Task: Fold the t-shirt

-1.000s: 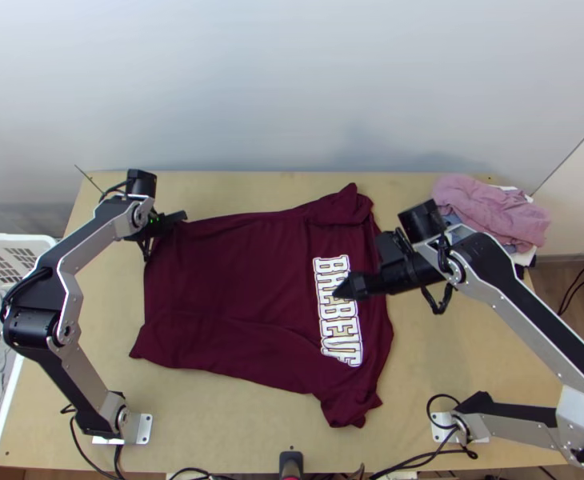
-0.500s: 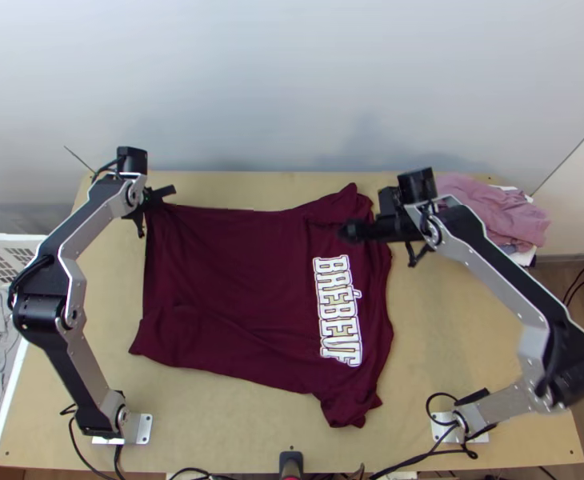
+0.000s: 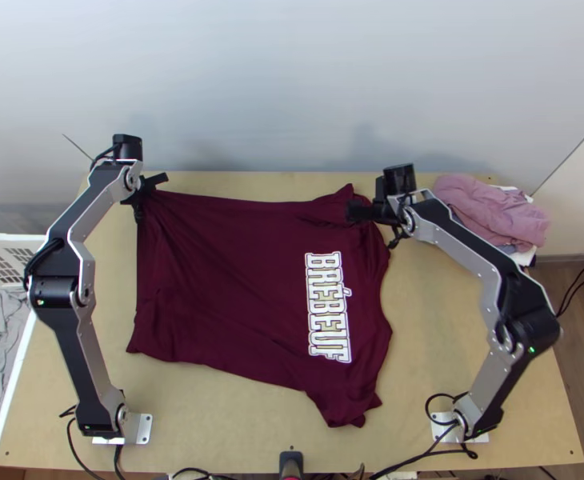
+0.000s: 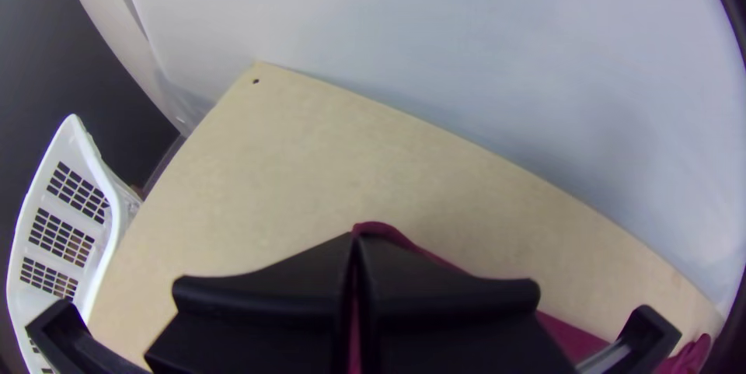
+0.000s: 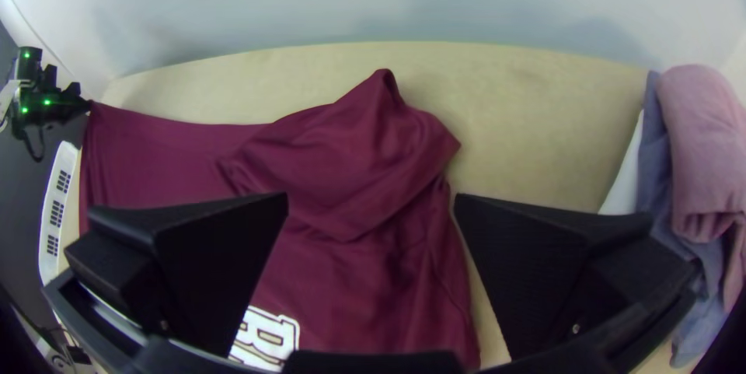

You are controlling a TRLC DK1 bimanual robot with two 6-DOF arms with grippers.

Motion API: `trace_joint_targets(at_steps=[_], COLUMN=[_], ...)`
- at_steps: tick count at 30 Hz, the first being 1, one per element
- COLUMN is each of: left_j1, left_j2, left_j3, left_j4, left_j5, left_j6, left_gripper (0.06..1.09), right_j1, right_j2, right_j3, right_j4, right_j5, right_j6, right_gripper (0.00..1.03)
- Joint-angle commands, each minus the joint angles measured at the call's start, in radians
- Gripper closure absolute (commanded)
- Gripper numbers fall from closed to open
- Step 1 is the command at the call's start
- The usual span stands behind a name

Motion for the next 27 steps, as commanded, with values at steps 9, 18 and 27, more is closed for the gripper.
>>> trace_joint_targets(at_steps=[9,18,27], left_j1=[0.006,0.009,-0.002], left_j2=[0.127,0.127,0.127], left_j3=[0.170,0.174,0.183], left_j4=[-0.071,-0.081,-0.091], left_j5=[-0.006,-0.006,-0.006], left_j6=[0.005,0.013,0.015], left_gripper=[1.04,1.04,1.04], right_j1=[-0.019,-0.025,-0.019], right_j2=[0.252,0.326,0.347], right_j3=[0.182,0.286,0.360], right_j4=[0.026,-0.025,-0.025], right_j5=[0.049,0.048,0.042], right_j6=[0.037,0.046,0.023], right_gripper=[0.04,0.28,0.99])
